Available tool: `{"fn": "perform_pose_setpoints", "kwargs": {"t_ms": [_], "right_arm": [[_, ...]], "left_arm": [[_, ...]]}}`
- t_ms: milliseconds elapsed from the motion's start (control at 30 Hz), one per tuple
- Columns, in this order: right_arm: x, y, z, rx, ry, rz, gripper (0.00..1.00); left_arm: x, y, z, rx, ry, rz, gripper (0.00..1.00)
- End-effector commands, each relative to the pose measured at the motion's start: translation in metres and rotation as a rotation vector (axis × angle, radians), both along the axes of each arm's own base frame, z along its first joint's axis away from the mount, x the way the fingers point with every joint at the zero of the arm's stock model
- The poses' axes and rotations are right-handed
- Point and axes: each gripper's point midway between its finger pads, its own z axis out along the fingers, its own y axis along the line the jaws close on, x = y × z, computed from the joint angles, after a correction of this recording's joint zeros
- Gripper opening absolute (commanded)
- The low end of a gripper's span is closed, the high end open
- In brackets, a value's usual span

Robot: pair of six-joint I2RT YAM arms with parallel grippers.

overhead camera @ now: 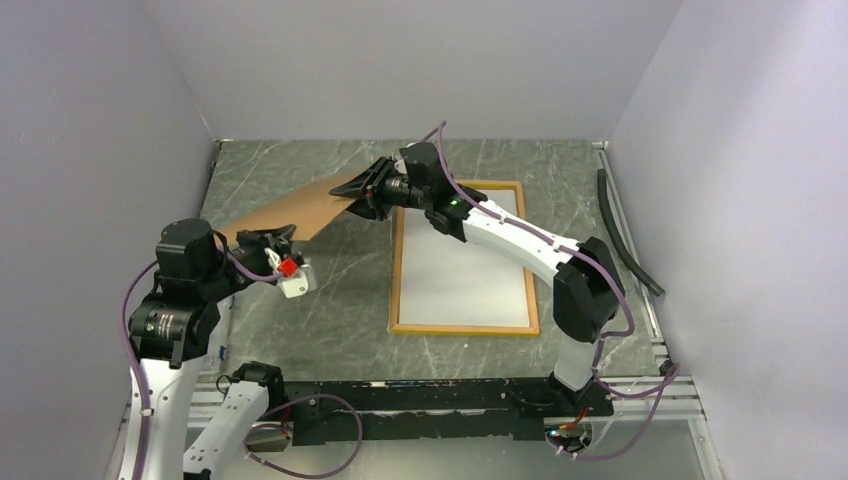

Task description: Put the photo into the frame

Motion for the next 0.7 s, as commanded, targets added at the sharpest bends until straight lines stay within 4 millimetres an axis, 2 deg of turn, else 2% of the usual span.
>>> {"fn": "perform_pose_setpoints", "kwargs": {"t_ms": [0,133,167,333,367,433,533,667], "right_arm": [[-0.021,0.006,0.055,0.143,-0.152,0.095,0.41],[-0.035,-0.004,0.039,0.089,-0.198,0.150,0.76],[-0.038,-0.008,0.034,0.074,-0.210,0.165,0.97],[-0.049,-0.035,0.023,0.021,-0.376,0.295,1.00],[-0.052,-0.042,0.019,-0.001,-0.446,0.339,1.00],[-0.065,-0.057,0.024,-0.004,-0.619,0.439,1.00],[-0.074,-0.079,0.024,-0.183,-0.964,0.507,1.00],[-0.063,-0.117,0.023,-0.502,-1.345,0.474,1.00]], "left_arm": [[0.002,-0.006,0.004,-0.031,-0.038,-0.023,0.03],[0.002,-0.005,0.001,-0.006,-0.081,-0.033,0.03],[0.002,-0.005,0.001,0.002,-0.097,-0.034,0.03],[-0.001,-0.006,0.001,0.013,-0.100,-0.049,0.03],[-0.002,-0.006,0.000,0.012,-0.086,-0.054,0.03],[-0.005,-0.008,0.003,0.005,-0.069,-0.062,0.03],[-0.010,-0.010,0.003,0.006,-0.029,-0.080,0.03],[-0.013,-0.011,0.006,0.011,-0.026,-0.096,0.03]]}}
